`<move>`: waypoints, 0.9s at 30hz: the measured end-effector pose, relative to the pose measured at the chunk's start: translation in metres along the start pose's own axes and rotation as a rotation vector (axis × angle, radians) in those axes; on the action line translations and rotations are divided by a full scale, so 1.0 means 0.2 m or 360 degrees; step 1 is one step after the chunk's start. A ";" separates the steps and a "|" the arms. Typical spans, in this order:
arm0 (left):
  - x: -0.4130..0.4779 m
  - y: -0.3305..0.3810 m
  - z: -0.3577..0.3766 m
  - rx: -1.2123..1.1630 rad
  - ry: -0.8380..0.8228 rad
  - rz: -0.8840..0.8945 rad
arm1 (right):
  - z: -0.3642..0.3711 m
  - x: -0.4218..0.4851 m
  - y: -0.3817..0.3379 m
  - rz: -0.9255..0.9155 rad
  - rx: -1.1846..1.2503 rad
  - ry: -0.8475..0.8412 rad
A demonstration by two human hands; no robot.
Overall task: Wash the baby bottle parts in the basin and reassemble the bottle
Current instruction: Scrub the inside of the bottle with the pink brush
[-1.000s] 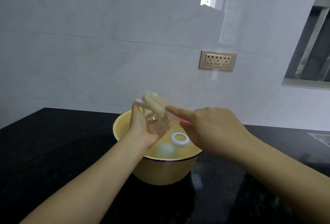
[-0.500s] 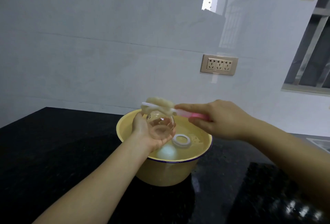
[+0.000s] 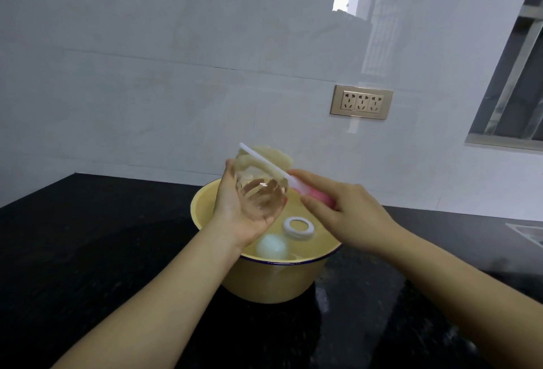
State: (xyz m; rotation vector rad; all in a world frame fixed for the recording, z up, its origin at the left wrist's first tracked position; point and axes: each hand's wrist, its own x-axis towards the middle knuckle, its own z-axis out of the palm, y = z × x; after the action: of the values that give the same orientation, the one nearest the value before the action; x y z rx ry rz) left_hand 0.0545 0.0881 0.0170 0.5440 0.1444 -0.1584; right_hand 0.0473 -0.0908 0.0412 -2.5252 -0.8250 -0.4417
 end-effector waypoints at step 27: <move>0.05 0.00 -0.01 -0.0043 -0.0046 0.0099 | -0.20 -0.05 0.03 -0.0283 -0.0550 0.0064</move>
State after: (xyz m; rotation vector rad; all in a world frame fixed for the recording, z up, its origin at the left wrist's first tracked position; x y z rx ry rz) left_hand 0.0638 0.0887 0.0130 0.5182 0.1012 -0.1036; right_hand 0.0358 -0.1195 0.0683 -2.7520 -1.0395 -0.7481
